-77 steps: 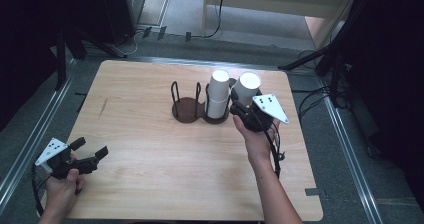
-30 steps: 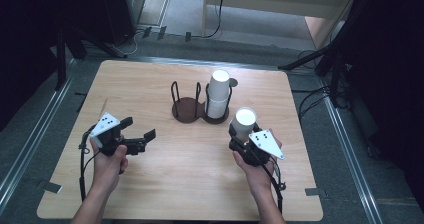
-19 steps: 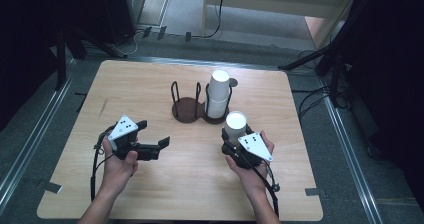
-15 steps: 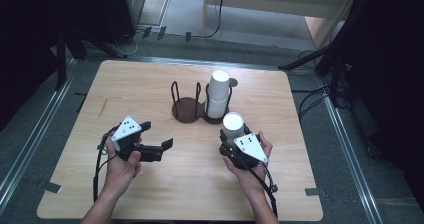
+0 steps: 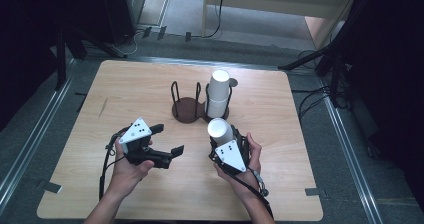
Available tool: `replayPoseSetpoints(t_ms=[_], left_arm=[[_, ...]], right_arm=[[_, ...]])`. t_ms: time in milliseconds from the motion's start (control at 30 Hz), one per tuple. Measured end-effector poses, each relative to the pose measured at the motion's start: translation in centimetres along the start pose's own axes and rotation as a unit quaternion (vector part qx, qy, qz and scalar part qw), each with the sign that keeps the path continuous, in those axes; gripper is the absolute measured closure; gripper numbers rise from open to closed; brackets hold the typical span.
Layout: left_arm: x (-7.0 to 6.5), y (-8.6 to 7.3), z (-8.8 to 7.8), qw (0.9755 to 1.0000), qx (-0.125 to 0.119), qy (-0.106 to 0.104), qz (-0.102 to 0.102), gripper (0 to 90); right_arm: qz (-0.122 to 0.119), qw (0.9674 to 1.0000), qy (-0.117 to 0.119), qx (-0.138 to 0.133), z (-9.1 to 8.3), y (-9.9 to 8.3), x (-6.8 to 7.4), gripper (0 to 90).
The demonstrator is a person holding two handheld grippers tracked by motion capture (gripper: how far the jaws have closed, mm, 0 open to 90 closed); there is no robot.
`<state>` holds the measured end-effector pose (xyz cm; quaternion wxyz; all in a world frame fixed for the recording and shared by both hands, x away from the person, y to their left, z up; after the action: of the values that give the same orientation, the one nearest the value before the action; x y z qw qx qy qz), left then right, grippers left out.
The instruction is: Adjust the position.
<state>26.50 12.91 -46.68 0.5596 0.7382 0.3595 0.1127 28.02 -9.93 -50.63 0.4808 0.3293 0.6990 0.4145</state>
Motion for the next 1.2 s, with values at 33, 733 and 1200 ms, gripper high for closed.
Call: replayPoseSetpoints(t_ms=[33, 733, 1200], left_arm=[[-0.1, -0.1, 0.1, 1.0000, 0.003, -0.003, 0.002, 0.0], [-2.3, -0.6, 2.0, 0.9971, 0.057, -0.029, 0.041, 7.3], [-2.6, -0.7, 2.3, 0.9970, 0.057, -0.032, 0.040, 14.1]], right_arm=[[-0.010, 0.9999, -0.002, -0.002, -0.1, 0.0, 0.2, 30.8], [-0.175, 0.9833, 0.004, -0.050, -0.7, -0.2, 4.1, 30.8], [-0.221, 0.9725, 0.020, -0.071, -1.2, -0.1, 5.6, 30.8]])
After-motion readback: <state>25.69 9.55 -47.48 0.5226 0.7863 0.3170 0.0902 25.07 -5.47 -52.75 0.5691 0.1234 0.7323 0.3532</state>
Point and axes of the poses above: each handheld gripper's, and its own axes: z roughly forward along the jaws, y roughly out of its top, x roughly to its left, the point moved 3 cm from there along z, roughly forward along the jaws, and after that the axes turned 3 degrees about -y, right-handed, at the moved point
